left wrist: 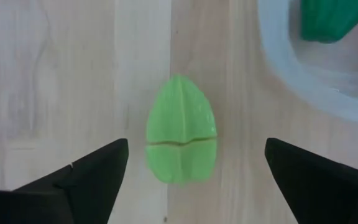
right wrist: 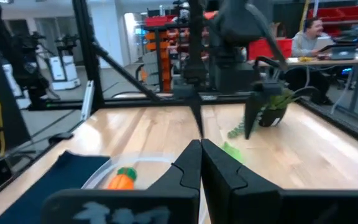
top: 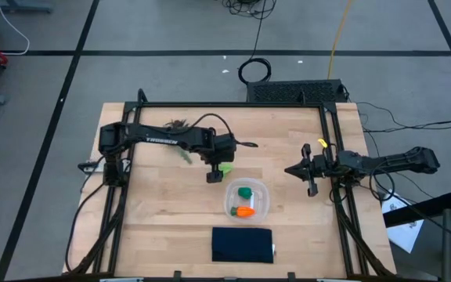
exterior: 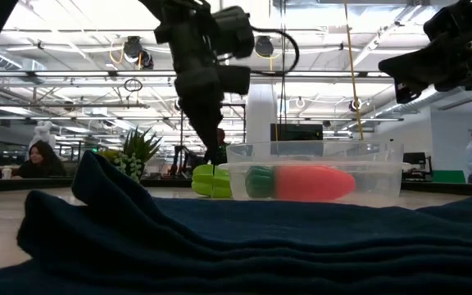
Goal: Pick and placing Produce into tupperware
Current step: Put the green star fruit into the transparent bin
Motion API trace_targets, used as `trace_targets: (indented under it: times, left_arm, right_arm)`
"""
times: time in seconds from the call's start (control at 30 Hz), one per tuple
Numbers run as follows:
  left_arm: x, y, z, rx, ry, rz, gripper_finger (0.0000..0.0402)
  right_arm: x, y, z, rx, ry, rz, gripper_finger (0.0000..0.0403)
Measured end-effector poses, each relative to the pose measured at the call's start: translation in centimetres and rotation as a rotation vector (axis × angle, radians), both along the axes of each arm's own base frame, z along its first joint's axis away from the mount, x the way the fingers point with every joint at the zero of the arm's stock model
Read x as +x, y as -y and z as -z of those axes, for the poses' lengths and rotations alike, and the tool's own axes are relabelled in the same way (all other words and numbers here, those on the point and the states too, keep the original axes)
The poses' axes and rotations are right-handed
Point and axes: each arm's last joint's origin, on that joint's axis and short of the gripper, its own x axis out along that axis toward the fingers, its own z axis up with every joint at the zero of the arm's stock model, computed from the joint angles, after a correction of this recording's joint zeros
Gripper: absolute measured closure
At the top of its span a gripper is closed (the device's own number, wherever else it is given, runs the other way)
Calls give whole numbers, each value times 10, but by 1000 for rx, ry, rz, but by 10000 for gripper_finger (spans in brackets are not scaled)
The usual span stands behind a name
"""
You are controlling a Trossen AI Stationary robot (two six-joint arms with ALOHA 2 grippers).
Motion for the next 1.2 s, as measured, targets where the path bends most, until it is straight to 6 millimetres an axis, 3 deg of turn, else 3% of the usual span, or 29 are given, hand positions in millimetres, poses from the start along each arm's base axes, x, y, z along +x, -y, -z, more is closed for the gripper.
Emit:
trace_targets:
  times: [0.6, 1.1, 1.2]
  left_arm:
    - [16, -5, 55, 45, -99, 54, 4]
    - [17, -10, 55, 40, -75, 68, 6]
    - [18, -8, 55, 16, -71, 77, 23]
  right_arm:
    - [0, -1, 0, -4, -4, -20, 403]
    - [0, -1, 1, -23, -4, -20, 403]
    - [0, -1, 1, -22, -4, -20, 403]
